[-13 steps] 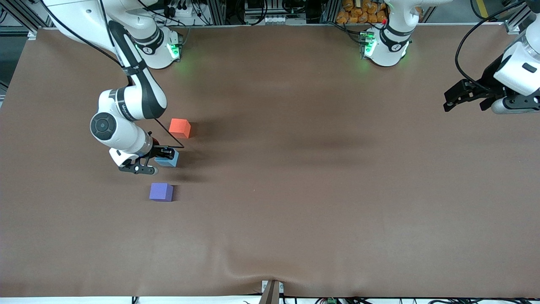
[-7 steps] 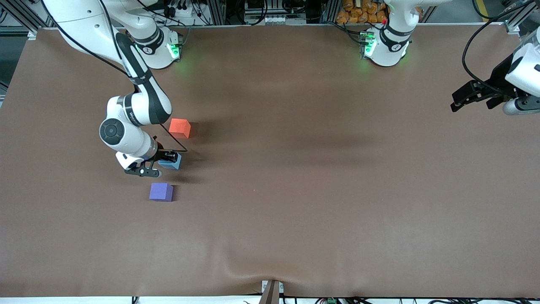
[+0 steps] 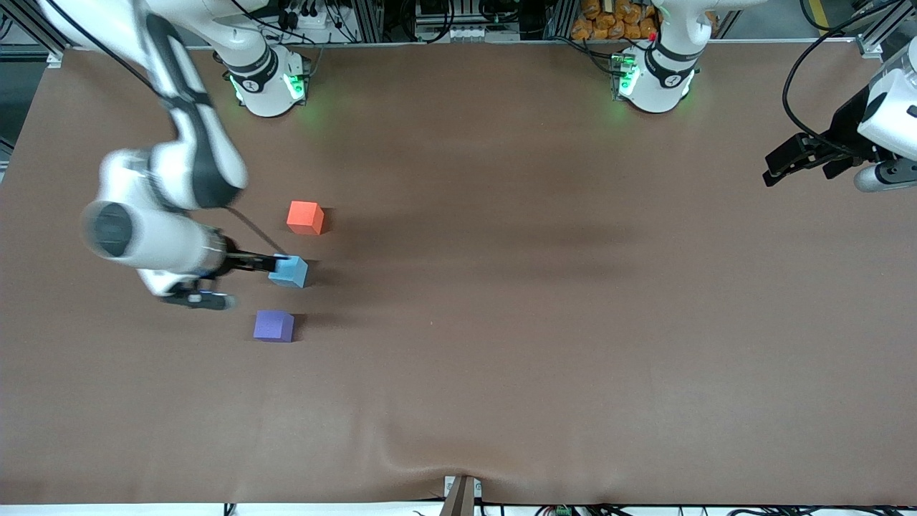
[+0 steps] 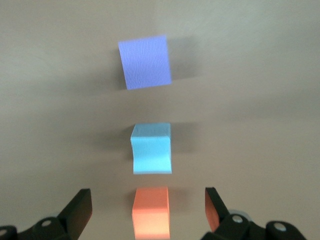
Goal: Place blue block between orange and purple blocks
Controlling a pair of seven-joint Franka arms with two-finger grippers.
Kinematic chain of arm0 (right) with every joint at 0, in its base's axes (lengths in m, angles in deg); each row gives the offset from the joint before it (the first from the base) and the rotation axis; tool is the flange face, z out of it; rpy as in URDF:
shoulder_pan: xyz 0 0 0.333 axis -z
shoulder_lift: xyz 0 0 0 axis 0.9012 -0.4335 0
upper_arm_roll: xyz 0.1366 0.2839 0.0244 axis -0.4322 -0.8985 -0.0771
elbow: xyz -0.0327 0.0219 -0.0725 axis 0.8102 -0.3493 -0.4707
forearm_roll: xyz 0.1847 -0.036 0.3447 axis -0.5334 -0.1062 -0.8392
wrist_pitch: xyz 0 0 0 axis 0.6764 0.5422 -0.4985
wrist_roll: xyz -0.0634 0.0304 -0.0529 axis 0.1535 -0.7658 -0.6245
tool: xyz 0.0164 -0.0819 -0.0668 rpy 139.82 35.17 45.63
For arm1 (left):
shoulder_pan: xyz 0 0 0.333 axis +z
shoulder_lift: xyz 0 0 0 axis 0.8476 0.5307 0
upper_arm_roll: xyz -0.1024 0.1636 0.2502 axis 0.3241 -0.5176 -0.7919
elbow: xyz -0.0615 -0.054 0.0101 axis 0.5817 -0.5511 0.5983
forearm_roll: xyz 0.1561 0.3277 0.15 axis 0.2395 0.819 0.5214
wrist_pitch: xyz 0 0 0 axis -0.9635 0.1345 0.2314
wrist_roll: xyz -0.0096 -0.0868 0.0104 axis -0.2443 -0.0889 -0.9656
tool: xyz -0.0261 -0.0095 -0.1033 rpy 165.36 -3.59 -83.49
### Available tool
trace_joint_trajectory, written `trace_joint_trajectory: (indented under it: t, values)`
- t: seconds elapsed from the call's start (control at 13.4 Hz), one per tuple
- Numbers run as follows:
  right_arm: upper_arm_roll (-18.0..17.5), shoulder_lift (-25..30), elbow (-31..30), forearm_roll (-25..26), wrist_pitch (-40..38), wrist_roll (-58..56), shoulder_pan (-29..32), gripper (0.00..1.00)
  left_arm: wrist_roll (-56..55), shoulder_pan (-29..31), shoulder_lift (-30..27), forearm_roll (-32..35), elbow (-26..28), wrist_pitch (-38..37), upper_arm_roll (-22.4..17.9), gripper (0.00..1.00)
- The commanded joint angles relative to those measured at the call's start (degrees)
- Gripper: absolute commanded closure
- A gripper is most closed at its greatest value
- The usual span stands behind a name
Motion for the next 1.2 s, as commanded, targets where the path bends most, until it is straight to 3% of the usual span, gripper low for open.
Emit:
trace_joint_trajectory:
  t: [0.0,0.15,0.3,0.45,0.6,0.67,0.82,0.97,1.12]
  values:
    - [-0.7,-0.35,11.91,-0.24,-8.7,-0.7,4.26,0.0,-0.49,0.35,-0.67,-0.51,-1.1,-1.28,0.71,0.0]
    - [-0.79,-1.22,21.73,-0.07,-17.53,-3.15,7.68,0.0,-0.14,0.44,-0.76,-0.51,-3.37,-4.08,0.62,0.0]
    - [-0.7,-1.31,24.15,1.15,-22.23,-17.24,9.1,0.0,-0.14,0.53,-0.76,-0.43,-5.58,-6.9,0.45,0.0]
    - [-0.78,-0.96,24.24,5.27,-22.25,-19.26,9.02,0.0,0.3,0.44,-0.85,1.5,-6.55,-7.96,0.62,0.0]
    - [-1.14,1.4,23.72,5.2,-21.63,-18.56,8.41,0.0,0.39,0.53,-1.46,1.77,-6.47,-8.05,0.62,0.0]
    - [-1.14,3.15,23.19,5.99,-22.5,-11.15,7.1,0.0,0.39,0.44,-1.38,1.86,-6.47,-7.79,0.62,0.0]
    - [-0.88,7.81,19.25,4.76,-22.95,-0.03,7.17,0.0,0.48,0.44,-1.38,2.74,-6.21,-7.44,0.71,0.0]
    - [-0.96,8.62,18.62,4.76,-22.86,1.83,7.17,0.0,0.48,0.44,-1.38,2.74,-5.68,-6.82,0.8,0.0]
    - [-0.79,12.28,12.94,3.1,-18.85,2.37,9.09,0.0,0.48,0.44,-1.46,2.74,-5.06,-6.47,0.8,0.0]
